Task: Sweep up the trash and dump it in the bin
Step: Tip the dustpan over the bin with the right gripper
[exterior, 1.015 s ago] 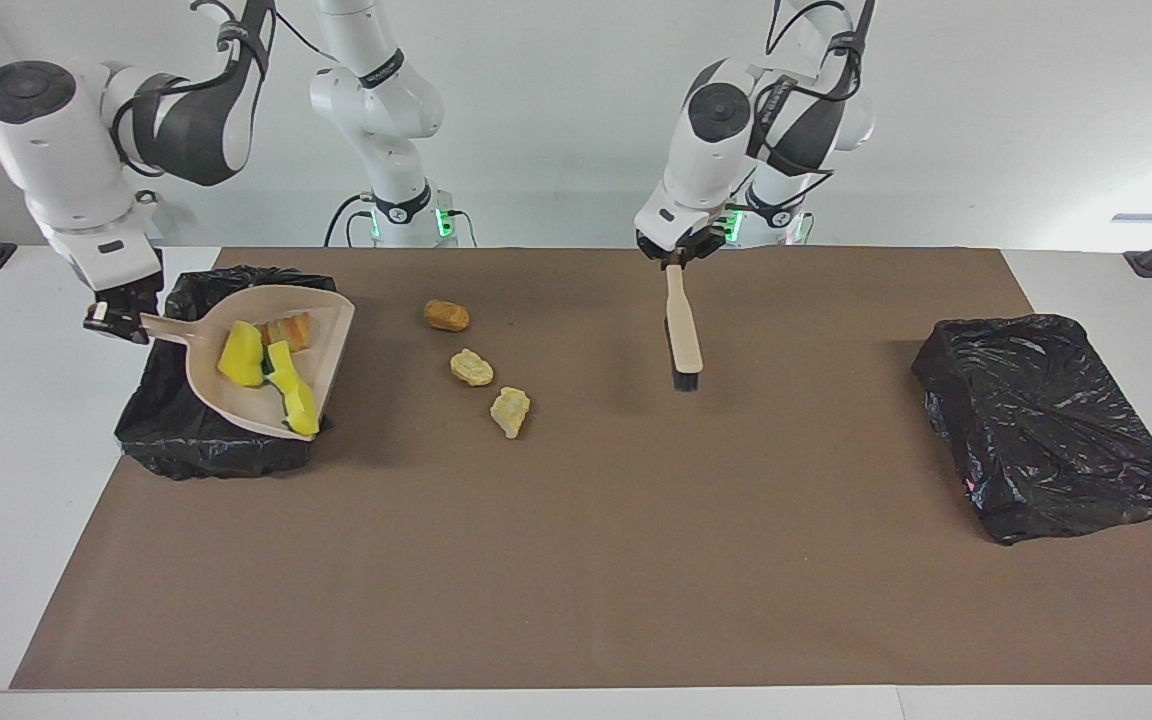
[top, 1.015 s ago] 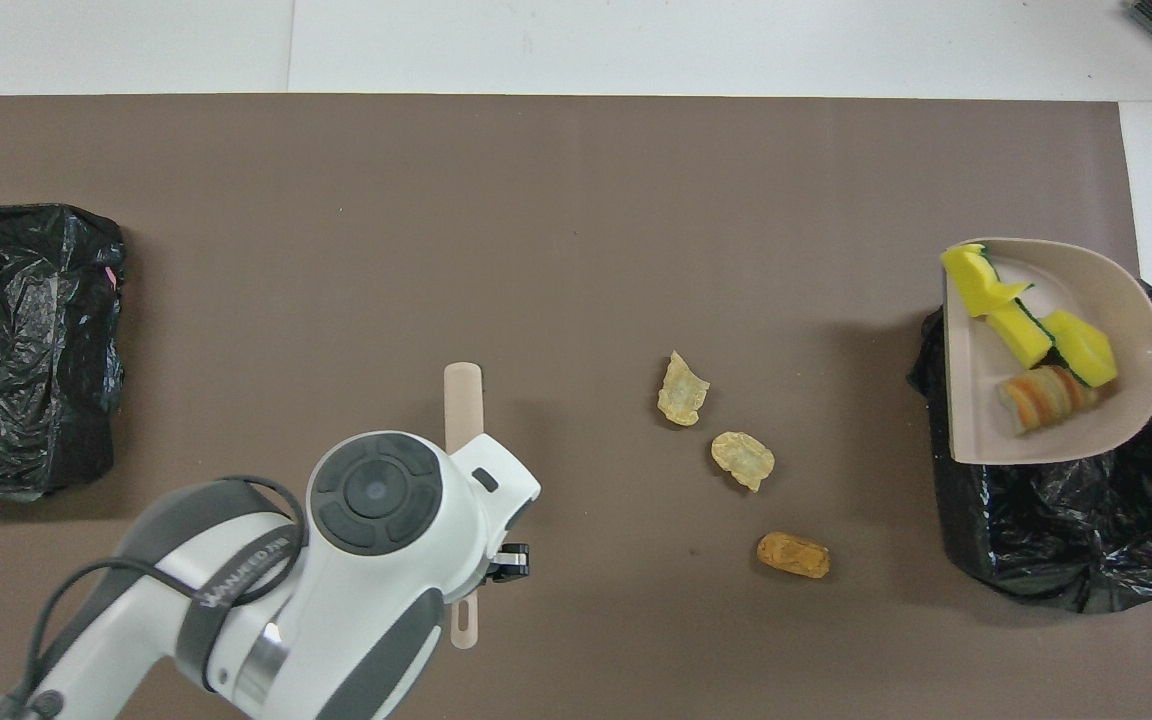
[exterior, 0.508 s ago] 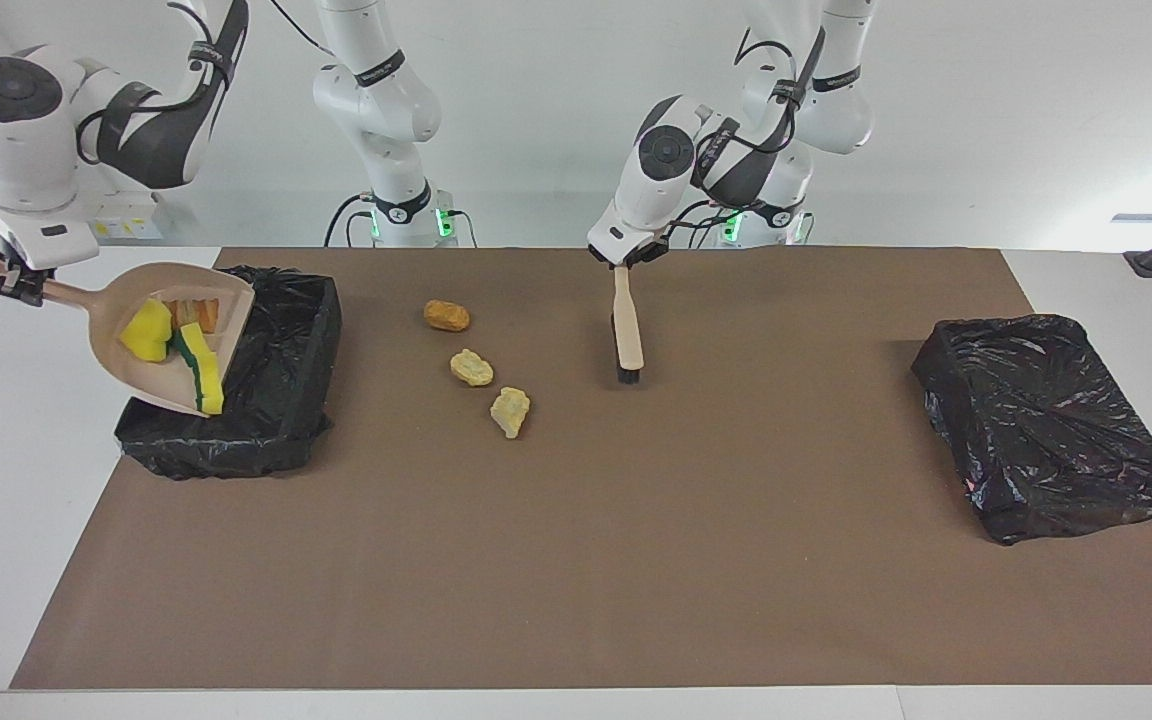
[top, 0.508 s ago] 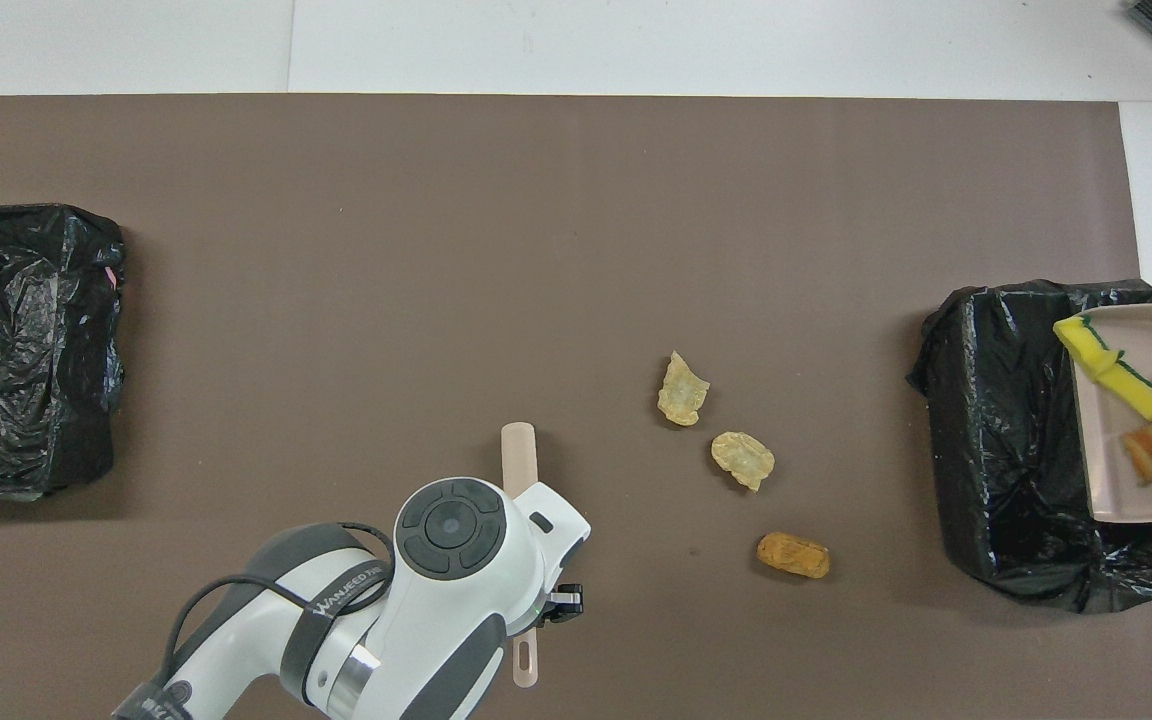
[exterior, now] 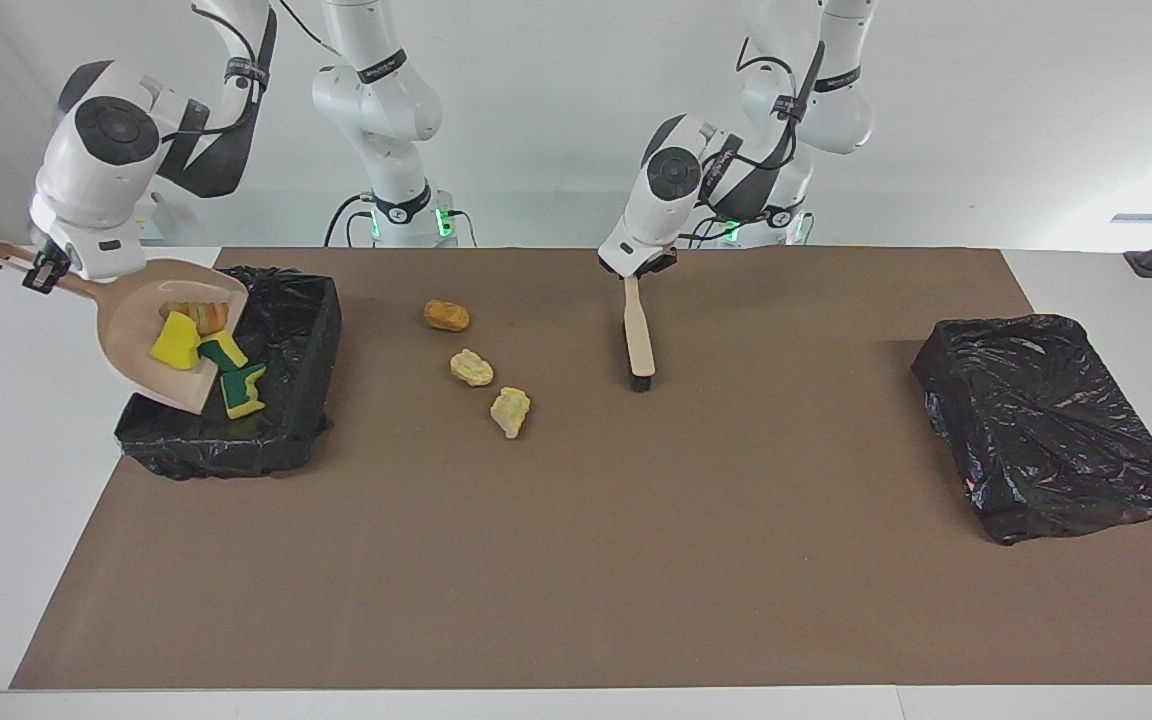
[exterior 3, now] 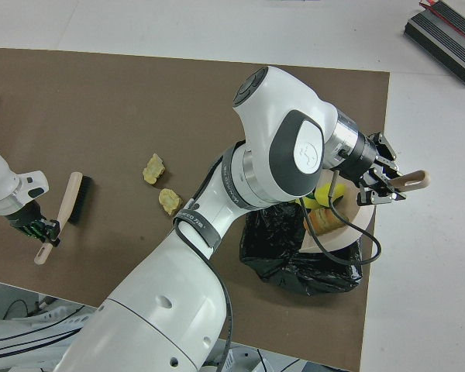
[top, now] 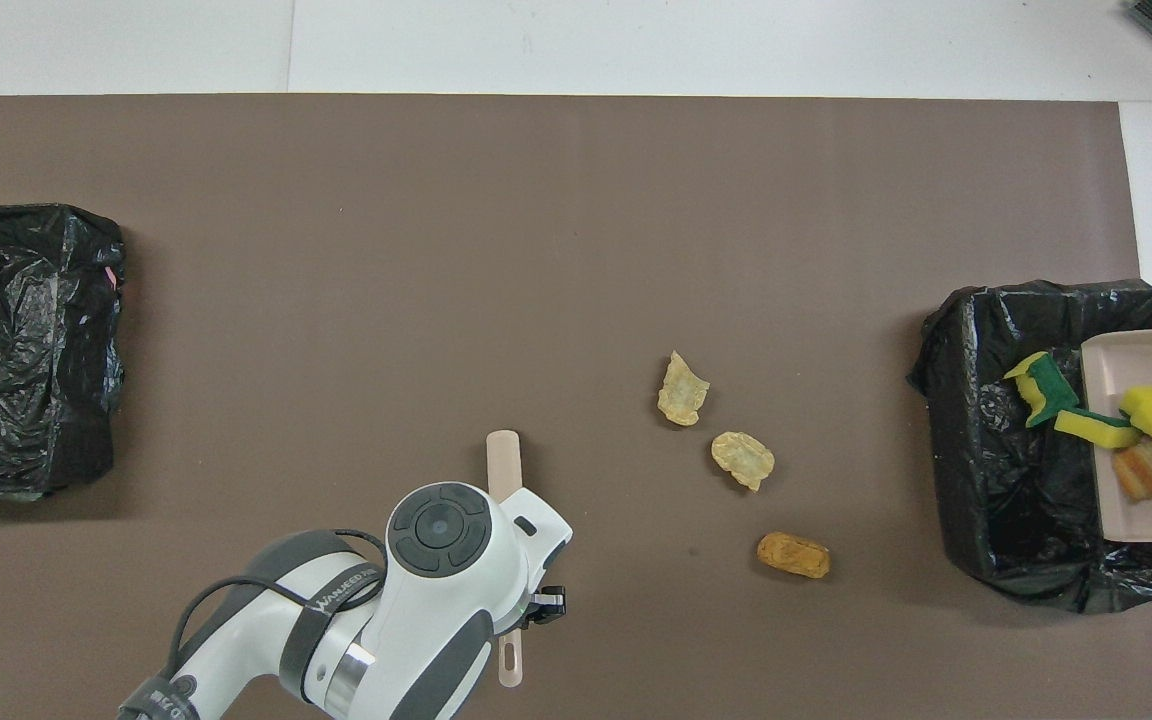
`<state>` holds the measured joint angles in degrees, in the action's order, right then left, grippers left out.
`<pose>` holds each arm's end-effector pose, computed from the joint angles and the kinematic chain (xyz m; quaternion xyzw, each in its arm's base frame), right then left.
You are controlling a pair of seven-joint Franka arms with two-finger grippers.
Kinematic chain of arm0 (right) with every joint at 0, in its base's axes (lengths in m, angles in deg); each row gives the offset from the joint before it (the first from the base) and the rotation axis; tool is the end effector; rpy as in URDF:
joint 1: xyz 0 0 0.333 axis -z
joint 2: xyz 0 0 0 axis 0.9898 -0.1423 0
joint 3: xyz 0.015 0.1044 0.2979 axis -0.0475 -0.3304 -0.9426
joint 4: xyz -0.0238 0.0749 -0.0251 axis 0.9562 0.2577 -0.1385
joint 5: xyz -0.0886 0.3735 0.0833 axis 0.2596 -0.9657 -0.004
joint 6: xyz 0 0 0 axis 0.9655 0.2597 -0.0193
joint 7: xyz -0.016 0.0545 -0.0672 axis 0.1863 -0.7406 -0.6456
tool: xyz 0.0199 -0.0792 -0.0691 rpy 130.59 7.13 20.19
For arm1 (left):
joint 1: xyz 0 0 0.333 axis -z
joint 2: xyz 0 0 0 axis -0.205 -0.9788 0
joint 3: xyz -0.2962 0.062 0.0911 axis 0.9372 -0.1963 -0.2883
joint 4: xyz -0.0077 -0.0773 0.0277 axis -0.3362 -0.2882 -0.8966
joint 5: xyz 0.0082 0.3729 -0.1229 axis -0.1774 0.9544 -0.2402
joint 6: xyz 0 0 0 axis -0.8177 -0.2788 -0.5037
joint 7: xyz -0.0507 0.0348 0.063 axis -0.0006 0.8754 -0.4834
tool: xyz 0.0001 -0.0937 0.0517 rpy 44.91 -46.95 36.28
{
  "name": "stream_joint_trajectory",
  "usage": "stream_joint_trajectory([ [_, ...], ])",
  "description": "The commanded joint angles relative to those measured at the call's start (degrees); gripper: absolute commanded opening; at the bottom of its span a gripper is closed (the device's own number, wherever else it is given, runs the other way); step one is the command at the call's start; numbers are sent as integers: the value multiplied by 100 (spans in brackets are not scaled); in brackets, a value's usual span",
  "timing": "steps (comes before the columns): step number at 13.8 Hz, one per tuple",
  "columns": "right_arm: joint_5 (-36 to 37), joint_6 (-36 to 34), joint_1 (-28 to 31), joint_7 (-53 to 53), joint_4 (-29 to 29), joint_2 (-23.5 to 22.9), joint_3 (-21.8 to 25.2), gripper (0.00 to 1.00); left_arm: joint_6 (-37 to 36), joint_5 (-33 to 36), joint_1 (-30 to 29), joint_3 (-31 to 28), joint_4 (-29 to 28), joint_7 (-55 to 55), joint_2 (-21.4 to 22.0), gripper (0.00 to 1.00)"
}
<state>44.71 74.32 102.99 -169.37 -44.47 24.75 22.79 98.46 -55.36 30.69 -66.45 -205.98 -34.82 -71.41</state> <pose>0.4965 -0.2258 0.5136 0.6528 0.6413 -0.3082 0.2600 0.3217 -0.3542 0.3408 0.9828 -0.0092 -0.1826 0.0279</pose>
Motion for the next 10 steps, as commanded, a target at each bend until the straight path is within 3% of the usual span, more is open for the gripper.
stream_joint_trajectory([
  [1, 484, -180, -112, 80, -140, 213, -91, 0, 160, -72, 55, -63, -118, -13, 28, 59],
  [2, 581, -320, -218, 80, -113, 222, -91, 0, 143, -72, 55, -63, -110, -66, 28, 98],
  [5, 897, -514, -483, 89, -96, 266, -91, 0, 46, -72, -102, -107, -13, -31, 80, 100],
  [8, 907, -523, -421, -121, 53, 511, -91, 0, -86, 25, -970, -107, 530, -67, -7, 100],
  [10, 802, -593, -421, -324, 351, 556, -83, 0, -86, 480, -1515, -107, 769, -93, -16, 100],
])
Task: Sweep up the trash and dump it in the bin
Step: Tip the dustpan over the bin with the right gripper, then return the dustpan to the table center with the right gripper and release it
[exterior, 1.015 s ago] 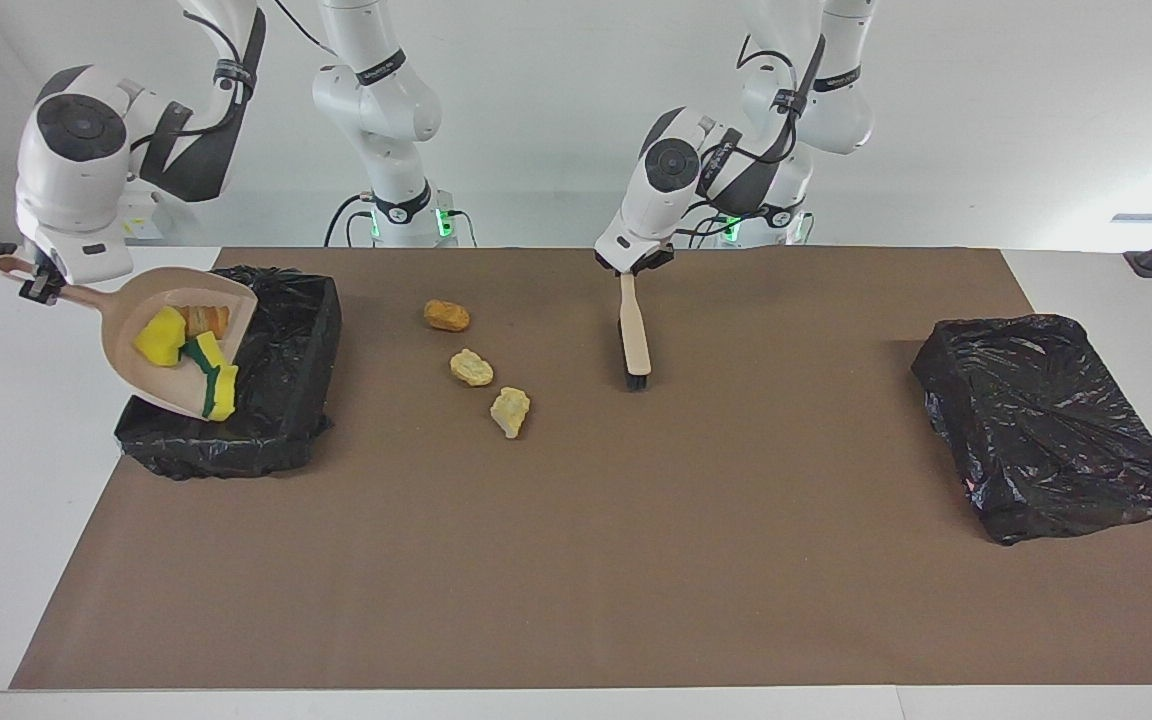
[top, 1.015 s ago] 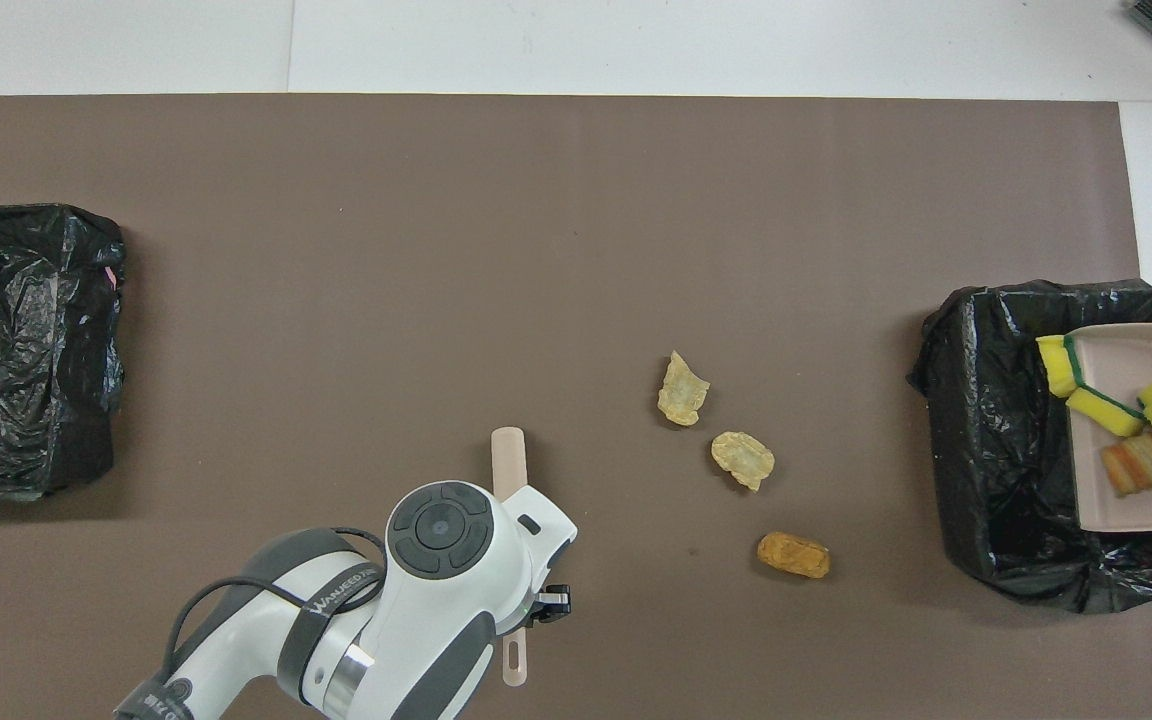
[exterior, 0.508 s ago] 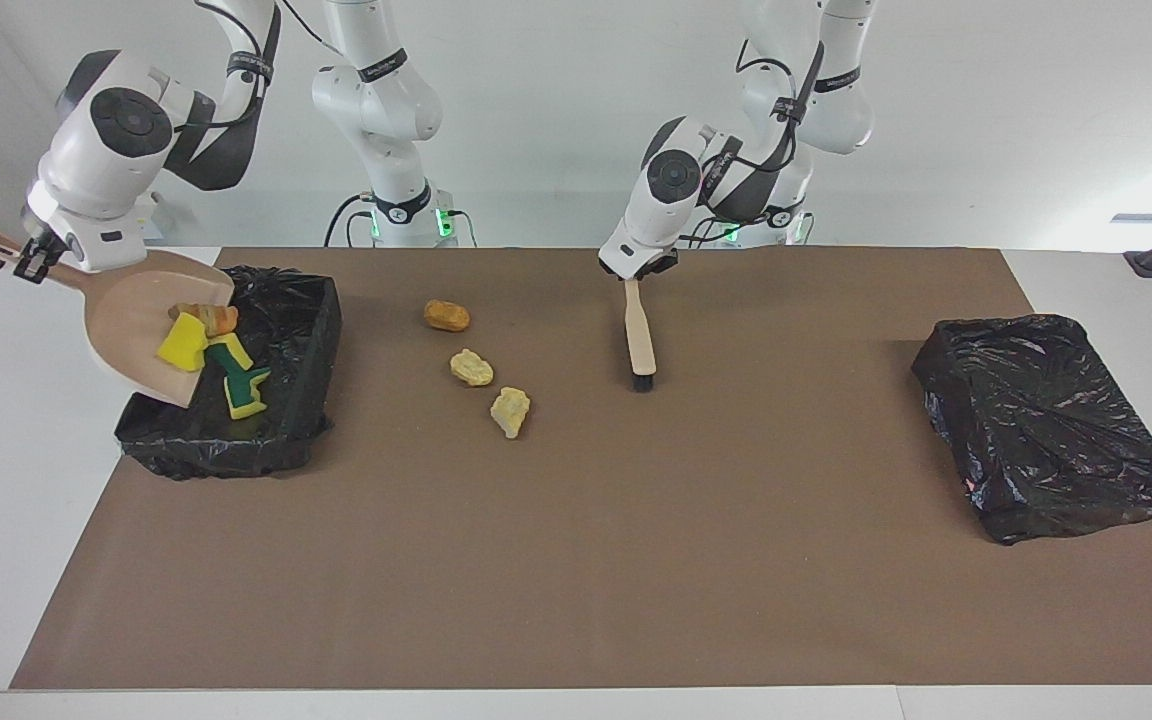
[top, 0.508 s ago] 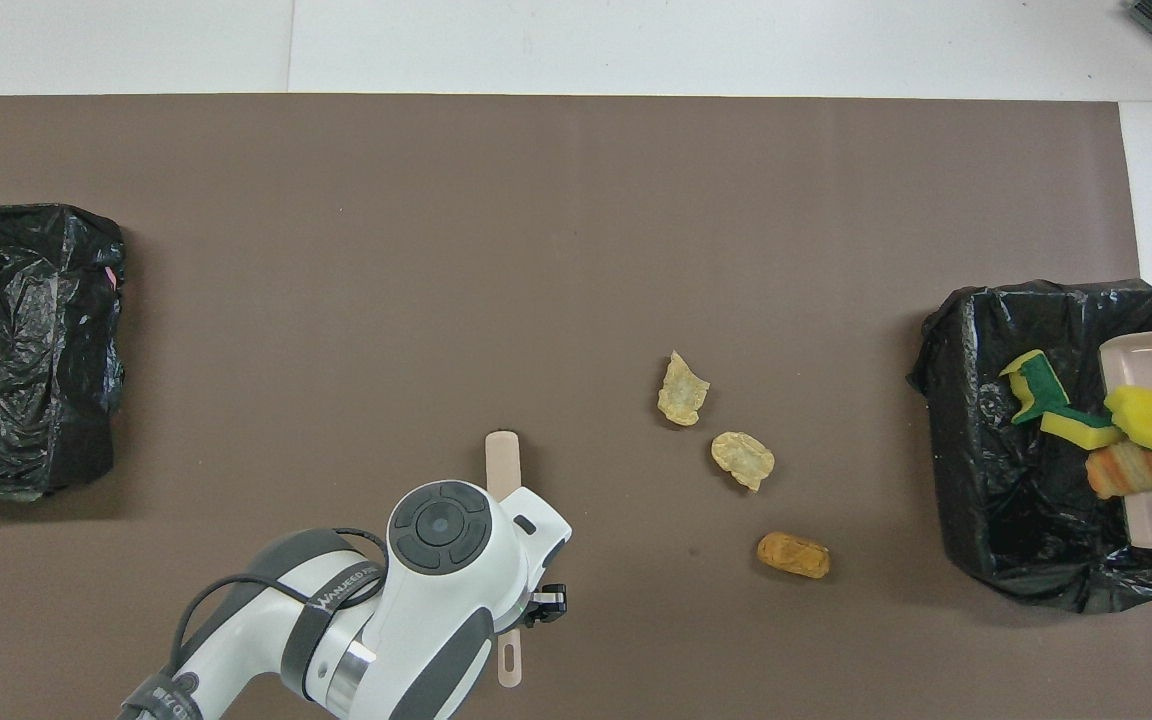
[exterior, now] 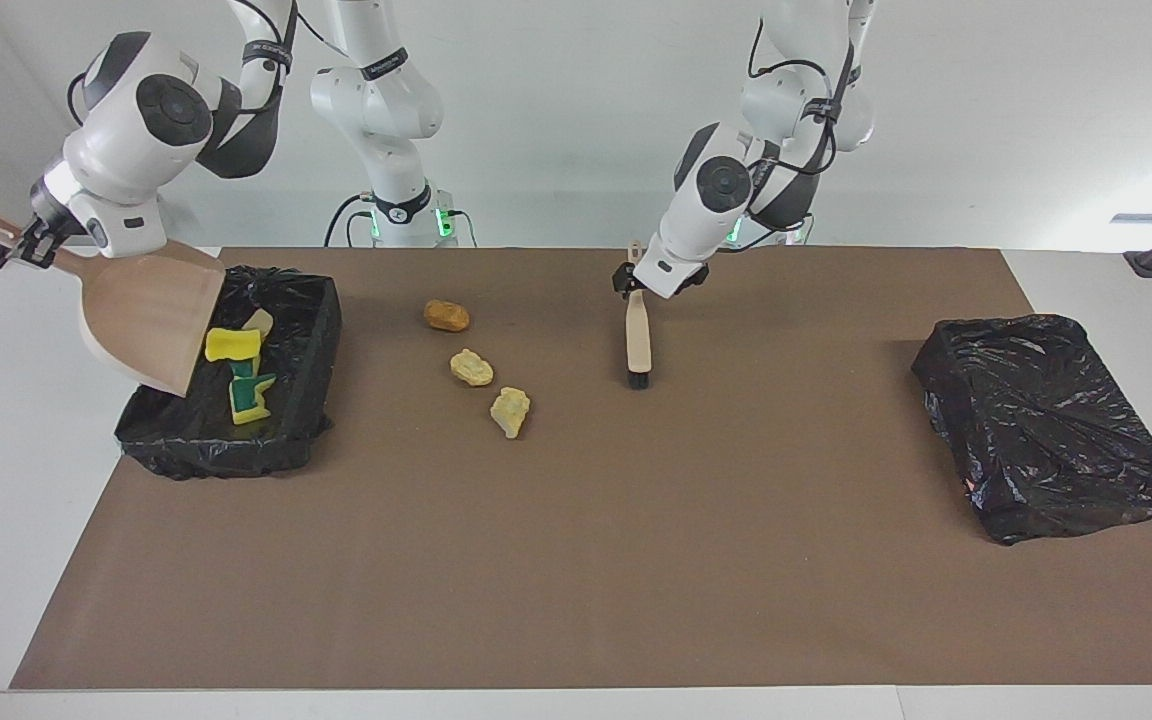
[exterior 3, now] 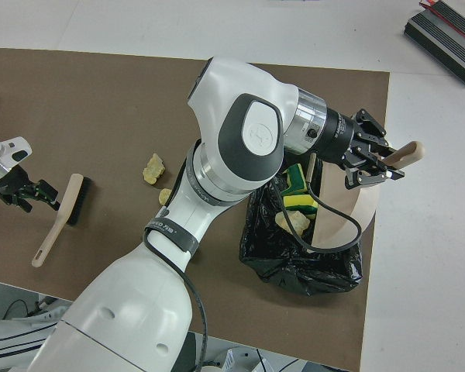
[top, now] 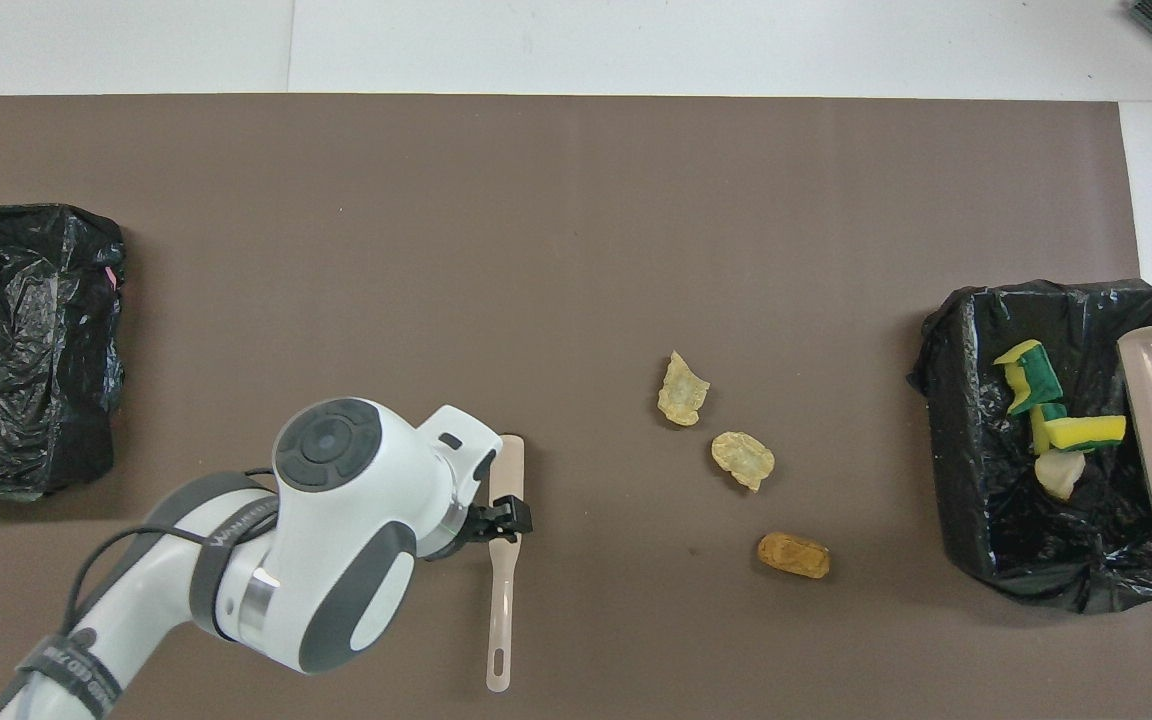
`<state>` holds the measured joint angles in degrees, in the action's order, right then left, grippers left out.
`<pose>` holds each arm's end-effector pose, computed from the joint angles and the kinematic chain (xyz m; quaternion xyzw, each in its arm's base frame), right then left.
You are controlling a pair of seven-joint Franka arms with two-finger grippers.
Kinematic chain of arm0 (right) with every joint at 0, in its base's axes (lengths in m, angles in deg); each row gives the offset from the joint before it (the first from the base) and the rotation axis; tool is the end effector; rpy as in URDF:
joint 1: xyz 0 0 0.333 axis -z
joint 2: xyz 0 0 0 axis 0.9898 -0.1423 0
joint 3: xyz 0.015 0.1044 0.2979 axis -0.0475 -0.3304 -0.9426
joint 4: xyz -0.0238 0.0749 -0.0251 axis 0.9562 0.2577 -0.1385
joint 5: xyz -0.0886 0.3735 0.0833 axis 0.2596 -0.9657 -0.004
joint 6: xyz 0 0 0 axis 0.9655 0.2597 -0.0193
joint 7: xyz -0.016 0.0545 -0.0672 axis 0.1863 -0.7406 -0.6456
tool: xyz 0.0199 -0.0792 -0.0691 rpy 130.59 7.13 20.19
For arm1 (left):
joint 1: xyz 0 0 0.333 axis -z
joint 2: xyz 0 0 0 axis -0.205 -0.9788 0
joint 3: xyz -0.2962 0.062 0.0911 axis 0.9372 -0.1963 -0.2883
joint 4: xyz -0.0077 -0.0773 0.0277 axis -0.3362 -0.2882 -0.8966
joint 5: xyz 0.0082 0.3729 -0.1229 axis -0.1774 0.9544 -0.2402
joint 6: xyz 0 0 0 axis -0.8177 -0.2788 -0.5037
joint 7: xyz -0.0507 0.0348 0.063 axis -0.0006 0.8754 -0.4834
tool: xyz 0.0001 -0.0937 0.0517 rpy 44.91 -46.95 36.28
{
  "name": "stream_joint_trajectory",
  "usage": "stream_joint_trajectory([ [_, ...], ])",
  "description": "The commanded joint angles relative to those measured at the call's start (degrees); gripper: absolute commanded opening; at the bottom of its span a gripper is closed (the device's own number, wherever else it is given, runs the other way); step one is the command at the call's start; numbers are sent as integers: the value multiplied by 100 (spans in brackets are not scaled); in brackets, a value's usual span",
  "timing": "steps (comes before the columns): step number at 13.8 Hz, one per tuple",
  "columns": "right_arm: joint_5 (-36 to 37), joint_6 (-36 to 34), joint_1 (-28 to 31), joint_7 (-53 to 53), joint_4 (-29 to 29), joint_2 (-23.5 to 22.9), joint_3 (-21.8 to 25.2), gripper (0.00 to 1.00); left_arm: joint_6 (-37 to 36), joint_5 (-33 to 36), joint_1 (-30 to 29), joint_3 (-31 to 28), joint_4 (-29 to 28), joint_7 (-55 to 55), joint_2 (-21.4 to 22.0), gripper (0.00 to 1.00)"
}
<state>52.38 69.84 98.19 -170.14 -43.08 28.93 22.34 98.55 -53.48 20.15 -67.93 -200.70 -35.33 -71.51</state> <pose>0.4959 -0.1870 0.5682 0.6032 0.6411 -0.3487 0.3219 0.4118 -0.2928 0.3783 0.9858 0.0747 -0.1357 0.0644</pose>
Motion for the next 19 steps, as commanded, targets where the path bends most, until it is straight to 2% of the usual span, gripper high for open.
stream_joint_trajectory([
  [1, 26, -181, 33, -239, 283, 129, -46, 0, -86, 565, -682, 41, 249, -51, -15, 100],
  [2, -130, -199, 6, -213, 318, 112, -46, 0, -94, 915, -910, 33, 258, -182, -32, 100],
  [5, -1464, -225, 6, 15, 327, 85, -125, 0, -103, 1436, -1578, 32, 485, -1119, -24, 100],
  [8, -2633, -330, 6, 620, 327, 76, -133, 0, -601, 1464, -2579, 32, 977, -2841, 64, 100],
  [10, -3494, -453, -3, 1251, 258, 102, -142, 0, -920, 1464, -2923, 32, 1399, -3389, 38, 100],
  [13, -3866, -700, -449, 3025, 205, -2, -274, 0, -2200, 1499, -3031, 32, 2435, -3409, -41, 100],
  [15, -4252, -692, -845, 4185, 222, -221, -283, 0, -2606, 1726, -2996, 41, 2823, -3409, 28, 100],
  [18, -4753, -542, -1416, 6057, 432, -599, -292, 0, -3660, 1693, -3022, 59, 3806, -3374, 29, 100],
  [19, -4981, -516, -1540, 6559, 563, -792, -292, 0, -3767, 1666, -3030, 50, 3800, -3365, 90, 100],
])
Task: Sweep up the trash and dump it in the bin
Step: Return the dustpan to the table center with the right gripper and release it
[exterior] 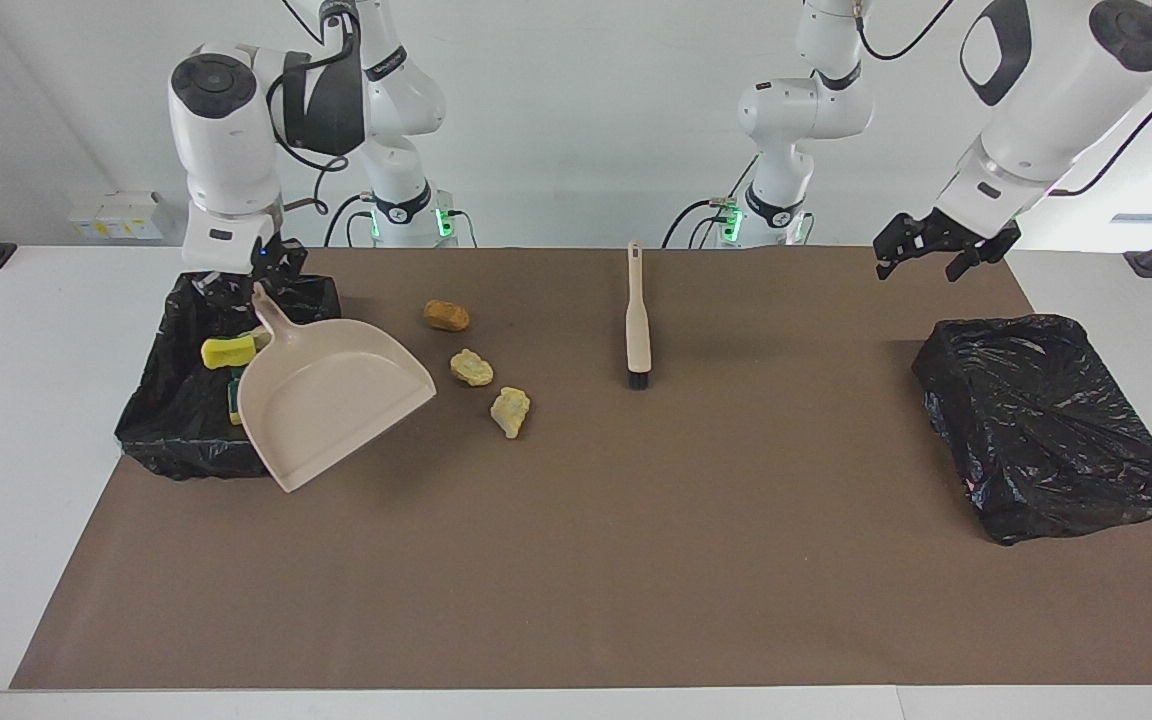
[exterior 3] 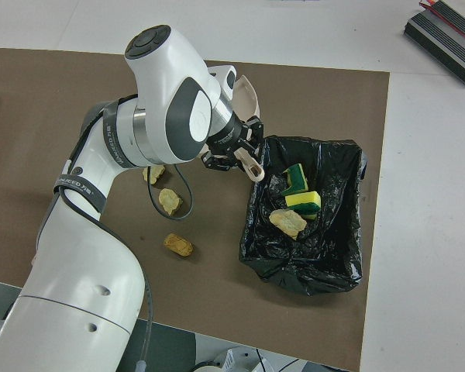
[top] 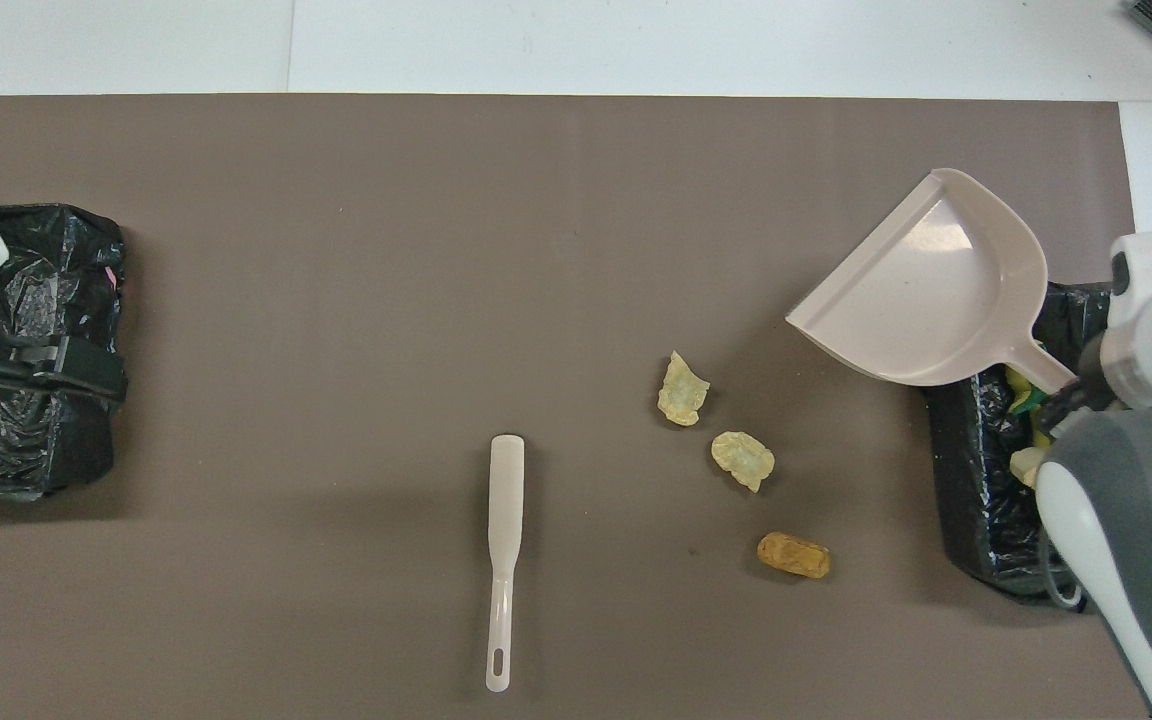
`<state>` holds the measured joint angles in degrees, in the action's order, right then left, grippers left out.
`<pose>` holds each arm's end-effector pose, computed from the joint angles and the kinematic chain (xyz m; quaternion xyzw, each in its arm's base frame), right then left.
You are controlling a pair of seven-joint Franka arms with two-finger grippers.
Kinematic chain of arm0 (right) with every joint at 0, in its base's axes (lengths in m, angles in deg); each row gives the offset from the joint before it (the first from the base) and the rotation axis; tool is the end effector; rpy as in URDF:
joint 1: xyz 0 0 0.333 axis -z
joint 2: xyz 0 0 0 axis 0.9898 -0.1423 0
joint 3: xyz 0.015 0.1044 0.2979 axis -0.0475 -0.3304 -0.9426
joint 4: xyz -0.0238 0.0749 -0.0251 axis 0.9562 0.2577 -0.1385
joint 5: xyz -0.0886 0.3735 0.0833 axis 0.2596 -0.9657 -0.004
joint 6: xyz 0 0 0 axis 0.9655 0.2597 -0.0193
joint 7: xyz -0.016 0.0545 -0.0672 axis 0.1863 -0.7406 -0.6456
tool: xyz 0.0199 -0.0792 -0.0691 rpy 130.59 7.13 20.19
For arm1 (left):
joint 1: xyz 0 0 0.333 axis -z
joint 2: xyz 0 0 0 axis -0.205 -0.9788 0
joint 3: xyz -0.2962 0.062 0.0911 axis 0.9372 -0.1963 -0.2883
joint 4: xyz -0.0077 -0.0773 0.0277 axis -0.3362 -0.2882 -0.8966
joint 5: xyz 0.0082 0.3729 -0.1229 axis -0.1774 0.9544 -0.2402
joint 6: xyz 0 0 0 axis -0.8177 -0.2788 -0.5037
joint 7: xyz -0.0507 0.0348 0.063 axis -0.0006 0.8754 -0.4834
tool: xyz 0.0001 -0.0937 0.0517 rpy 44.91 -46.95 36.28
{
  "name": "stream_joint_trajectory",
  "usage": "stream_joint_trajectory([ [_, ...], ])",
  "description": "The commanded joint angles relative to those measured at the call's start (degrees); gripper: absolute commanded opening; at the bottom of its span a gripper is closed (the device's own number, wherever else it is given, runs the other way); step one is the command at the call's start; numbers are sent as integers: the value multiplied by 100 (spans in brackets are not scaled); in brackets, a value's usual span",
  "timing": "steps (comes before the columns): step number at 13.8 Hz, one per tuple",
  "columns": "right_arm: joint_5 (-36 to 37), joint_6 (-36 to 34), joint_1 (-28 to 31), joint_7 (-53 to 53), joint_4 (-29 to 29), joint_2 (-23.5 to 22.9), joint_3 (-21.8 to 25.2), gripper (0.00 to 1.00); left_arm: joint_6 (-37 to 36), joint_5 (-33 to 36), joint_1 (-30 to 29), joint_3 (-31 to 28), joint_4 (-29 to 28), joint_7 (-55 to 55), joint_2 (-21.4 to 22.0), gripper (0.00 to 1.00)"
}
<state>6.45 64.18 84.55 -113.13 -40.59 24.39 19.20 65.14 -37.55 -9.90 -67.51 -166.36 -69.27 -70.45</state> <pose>0.5286 0.0062 0.5073 0.9409 0.3171 -0.0576 0.1044 0.5238 -0.0386 0.6177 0.9972 -0.0407 -0.0619 0.0093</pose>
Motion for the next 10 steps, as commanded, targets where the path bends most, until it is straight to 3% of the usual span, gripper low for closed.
stream_joint_trajectory([
  [1, -607, 60, -351, 1342, 508, -566, 22, 0, -418, 72, -18, 8, 132, -49, 141, 100],
  [3, -837, 200, -764, 2536, 772, -935, 22, 0, -278, 81, -18, -1, -168, -59, 265, 100],
  [6, -1127, 621, -1388, 3794, 975, -1401, 22, 0, 20, 125, 44, 8, -117, 29, 204, 100],
  [10, -1163, 666, -2179, 5333, 1887, -2288, 22, 0, 302, -33, -26, 8, -81, 100, 221, 100],
])
